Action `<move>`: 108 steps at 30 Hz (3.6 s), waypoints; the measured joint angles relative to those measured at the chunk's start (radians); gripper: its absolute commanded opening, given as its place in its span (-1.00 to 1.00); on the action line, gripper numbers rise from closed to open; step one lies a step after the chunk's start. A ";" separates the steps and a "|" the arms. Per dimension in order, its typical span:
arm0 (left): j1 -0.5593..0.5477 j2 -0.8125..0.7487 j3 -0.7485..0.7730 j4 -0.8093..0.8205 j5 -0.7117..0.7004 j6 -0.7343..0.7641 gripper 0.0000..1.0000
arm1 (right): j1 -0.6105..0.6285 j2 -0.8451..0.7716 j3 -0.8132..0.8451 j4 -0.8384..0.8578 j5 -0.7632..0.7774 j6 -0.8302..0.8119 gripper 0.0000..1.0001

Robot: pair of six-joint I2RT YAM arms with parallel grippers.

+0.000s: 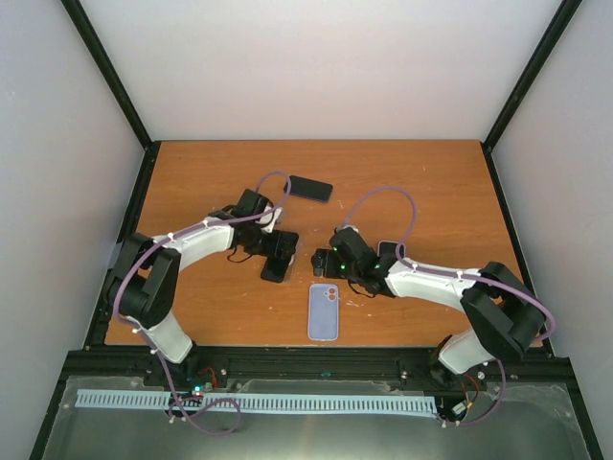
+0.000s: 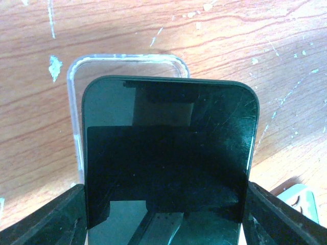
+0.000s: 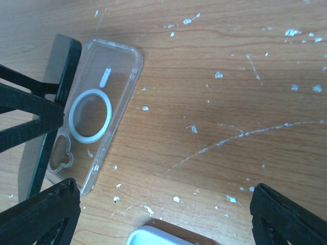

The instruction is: Put the phone into the phone case

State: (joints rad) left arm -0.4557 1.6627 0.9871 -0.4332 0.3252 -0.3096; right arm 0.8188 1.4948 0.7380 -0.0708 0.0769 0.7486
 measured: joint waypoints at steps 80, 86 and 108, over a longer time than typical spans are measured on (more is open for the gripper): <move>0.110 -0.097 -0.354 0.425 0.317 -0.313 -0.06 | -0.025 0.057 0.072 0.015 -0.063 -0.032 -0.08; 0.163 -0.182 -0.354 0.446 0.272 -0.328 0.03 | -0.026 0.177 0.162 0.028 -0.067 -0.052 -0.13; 0.183 -0.013 -0.315 0.537 0.293 -0.311 -0.13 | -0.063 0.415 0.313 0.071 -0.183 -0.095 -0.59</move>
State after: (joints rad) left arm -0.2726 1.6501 0.6724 0.1043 0.6186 -0.6205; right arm 0.7555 1.9095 1.0508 0.0006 -0.1062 0.6540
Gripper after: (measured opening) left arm 0.452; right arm 0.236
